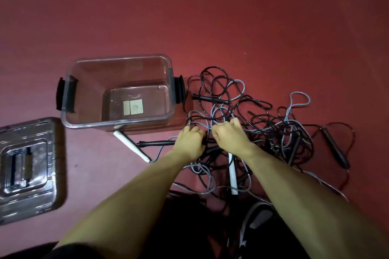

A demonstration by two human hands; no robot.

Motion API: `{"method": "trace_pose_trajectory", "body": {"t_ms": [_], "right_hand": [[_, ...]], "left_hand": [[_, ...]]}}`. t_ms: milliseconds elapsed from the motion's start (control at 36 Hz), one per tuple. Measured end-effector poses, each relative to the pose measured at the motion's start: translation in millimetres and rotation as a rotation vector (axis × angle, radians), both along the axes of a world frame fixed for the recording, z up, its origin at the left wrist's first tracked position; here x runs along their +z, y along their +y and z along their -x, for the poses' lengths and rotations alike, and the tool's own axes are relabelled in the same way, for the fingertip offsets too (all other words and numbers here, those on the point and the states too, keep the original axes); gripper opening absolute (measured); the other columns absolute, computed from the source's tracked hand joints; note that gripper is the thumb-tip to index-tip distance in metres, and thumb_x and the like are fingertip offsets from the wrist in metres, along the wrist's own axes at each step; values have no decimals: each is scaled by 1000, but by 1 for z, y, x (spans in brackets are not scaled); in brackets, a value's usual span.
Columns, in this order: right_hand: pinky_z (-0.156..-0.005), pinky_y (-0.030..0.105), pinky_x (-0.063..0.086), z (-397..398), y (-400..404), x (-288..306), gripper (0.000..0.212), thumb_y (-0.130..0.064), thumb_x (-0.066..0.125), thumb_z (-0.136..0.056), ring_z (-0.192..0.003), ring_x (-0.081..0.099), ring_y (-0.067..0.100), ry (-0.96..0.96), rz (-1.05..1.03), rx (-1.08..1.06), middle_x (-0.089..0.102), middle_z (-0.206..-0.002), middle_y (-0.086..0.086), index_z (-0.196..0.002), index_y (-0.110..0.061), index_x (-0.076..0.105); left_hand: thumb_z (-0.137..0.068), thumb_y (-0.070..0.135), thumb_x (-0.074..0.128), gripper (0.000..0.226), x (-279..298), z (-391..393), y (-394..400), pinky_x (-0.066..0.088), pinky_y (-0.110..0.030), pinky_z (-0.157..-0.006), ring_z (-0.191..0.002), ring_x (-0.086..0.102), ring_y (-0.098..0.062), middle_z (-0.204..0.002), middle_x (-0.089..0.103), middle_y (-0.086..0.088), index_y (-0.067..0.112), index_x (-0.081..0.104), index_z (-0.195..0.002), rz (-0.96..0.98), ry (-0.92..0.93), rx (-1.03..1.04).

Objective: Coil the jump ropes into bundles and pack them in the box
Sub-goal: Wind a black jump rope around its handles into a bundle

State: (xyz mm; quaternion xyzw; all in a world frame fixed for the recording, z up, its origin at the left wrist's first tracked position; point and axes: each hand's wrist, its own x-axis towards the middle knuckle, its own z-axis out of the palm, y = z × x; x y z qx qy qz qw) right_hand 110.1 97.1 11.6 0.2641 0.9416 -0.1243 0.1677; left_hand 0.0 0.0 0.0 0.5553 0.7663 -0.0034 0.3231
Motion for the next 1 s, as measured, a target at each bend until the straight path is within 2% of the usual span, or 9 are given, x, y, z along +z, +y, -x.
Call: {"method": "trace_pose_trajectory", "body": {"t_ms": [194,361,472,528,611,667,778,917,1000], "right_hand": [[-91,36,19,-10,0,1,33,-3,49,-85,-113,41,24,-147,-8,42,55,-116,0,-115,-15,53],[-86,31,21,-16,-5,-9,24,-5,52,-86,-106,45,25,28,-77,41,56,-106,1,-108,-13,59],[-72,30,24,-19,-6,-7,6,-10,72,-74,-73,57,29,313,-57,-106,61,-76,3,-79,-12,69],[-76,30,25,-17,-7,3,9,-14,63,-84,-83,56,29,365,-46,-152,62,-85,4,-89,-11,70],[-85,30,30,-11,-5,26,19,-17,51,-94,-99,51,25,414,-53,-225,61,-101,4,-103,-10,67],[-85,31,33,-8,-5,46,20,-17,51,-94,-100,51,25,482,-54,-265,59,-102,5,-103,-9,66],[-74,34,41,0,-4,83,19,-18,51,-94,-100,52,23,578,-29,-295,55,-104,5,-103,-9,65],[-68,33,43,13,-3,136,16,-18,53,-94,-83,53,21,736,6,-377,53,-98,2,-101,-10,65],[-70,24,32,22,0,165,14,-14,55,-93,-78,48,17,833,62,-452,49,-92,1,-98,-7,65]], "left_hand": [[-94,21,48,41,-1,-3,-1,33,-35,-96,-122,37,-29,-132,47,-7,16,46,-135,13,-1,10],[-95,26,50,37,-11,-5,0,33,-35,-95,-121,41,-28,-130,49,-10,10,43,-128,-31,-5,57],[-99,33,42,35,-5,-6,0,32,-34,-91,-120,39,-28,-128,50,-7,12,47,-127,-93,154,-17],[-101,31,39,32,5,-6,-1,32,-34,-83,-115,42,-29,-120,54,-6,11,56,-120,-165,223,-16],[-85,22,66,17,27,0,1,37,-32,-56,-79,56,-33,-81,59,-10,5,67,-81,-354,281,-28],[-79,18,69,15,46,6,3,37,-32,-47,-73,56,-34,-75,55,-11,4,65,-75,-391,294,-36],[-95,11,50,11,87,15,9,33,-37,-57,-99,48,-31,-103,45,-10,6,51,-105,-378,321,-28],[-101,24,41,24,157,27,12,37,-40,-66,-94,53,-34,-103,50,-13,3,52,-105,-547,233,64],[-98,27,50,27,195,36,12,41,-40,-70,-88,55,-36,-92,56,-14,0,57,-95,-715,129,154]]}}
